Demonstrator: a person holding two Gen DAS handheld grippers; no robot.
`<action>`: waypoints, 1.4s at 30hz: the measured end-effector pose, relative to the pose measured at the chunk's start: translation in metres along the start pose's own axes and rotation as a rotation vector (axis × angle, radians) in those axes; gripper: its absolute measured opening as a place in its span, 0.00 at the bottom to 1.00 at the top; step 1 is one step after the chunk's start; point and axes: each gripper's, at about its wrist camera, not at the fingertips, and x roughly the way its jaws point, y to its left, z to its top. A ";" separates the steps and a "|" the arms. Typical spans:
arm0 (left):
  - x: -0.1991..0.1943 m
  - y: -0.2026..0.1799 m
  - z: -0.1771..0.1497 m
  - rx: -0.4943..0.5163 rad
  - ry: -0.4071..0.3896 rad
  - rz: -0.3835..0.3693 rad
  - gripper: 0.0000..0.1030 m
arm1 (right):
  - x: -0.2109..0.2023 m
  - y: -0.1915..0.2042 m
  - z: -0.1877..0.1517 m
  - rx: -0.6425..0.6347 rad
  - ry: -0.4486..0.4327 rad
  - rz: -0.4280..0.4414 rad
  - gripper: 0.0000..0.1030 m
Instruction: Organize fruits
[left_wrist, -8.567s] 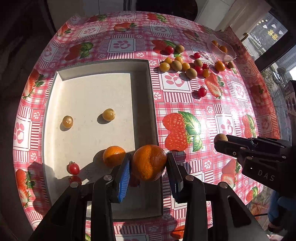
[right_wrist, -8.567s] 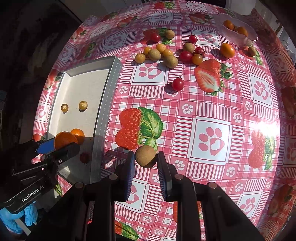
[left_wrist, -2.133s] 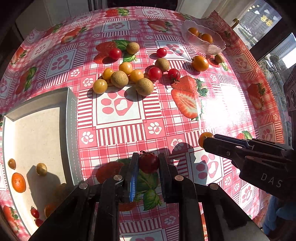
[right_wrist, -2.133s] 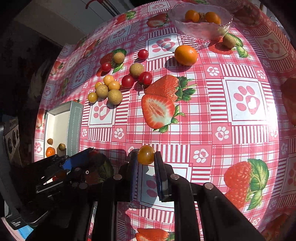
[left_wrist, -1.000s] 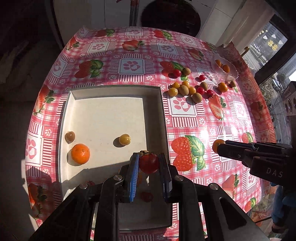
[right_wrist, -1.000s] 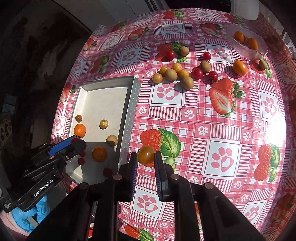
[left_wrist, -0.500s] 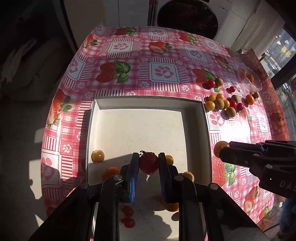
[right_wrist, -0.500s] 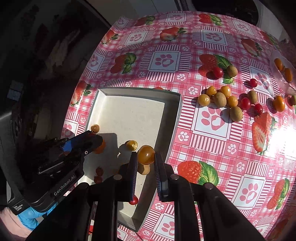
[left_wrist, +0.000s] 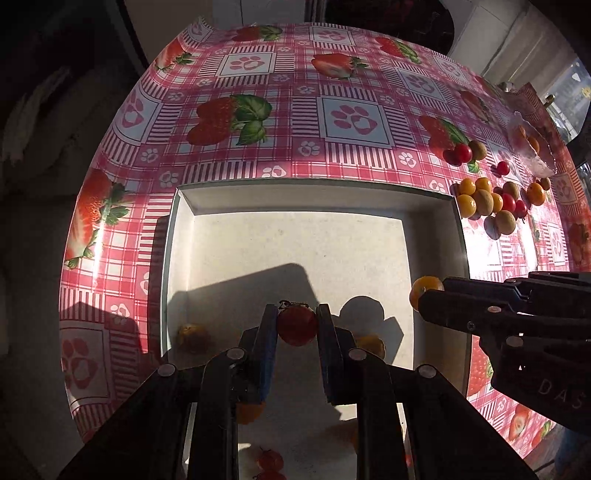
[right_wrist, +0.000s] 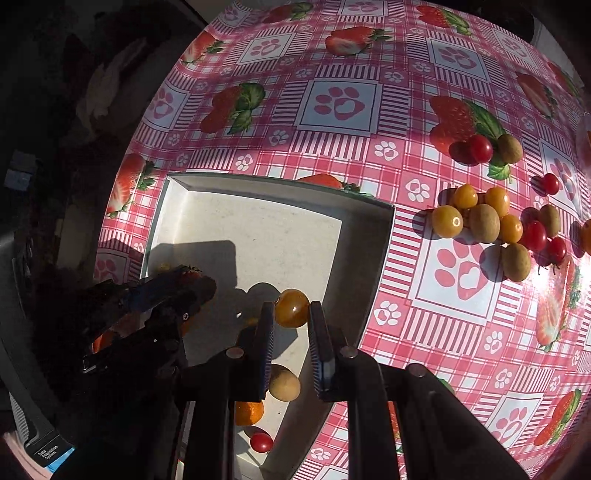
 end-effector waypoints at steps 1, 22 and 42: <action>0.002 0.000 0.000 0.000 0.005 0.002 0.21 | 0.003 -0.001 0.001 0.000 0.004 -0.002 0.19; 0.005 0.008 0.000 -0.036 0.011 0.052 0.86 | 0.016 -0.002 0.010 0.018 0.031 0.024 0.72; -0.083 -0.002 -0.072 -0.033 0.074 0.089 1.00 | -0.075 0.018 -0.069 -0.039 -0.003 -0.179 1.00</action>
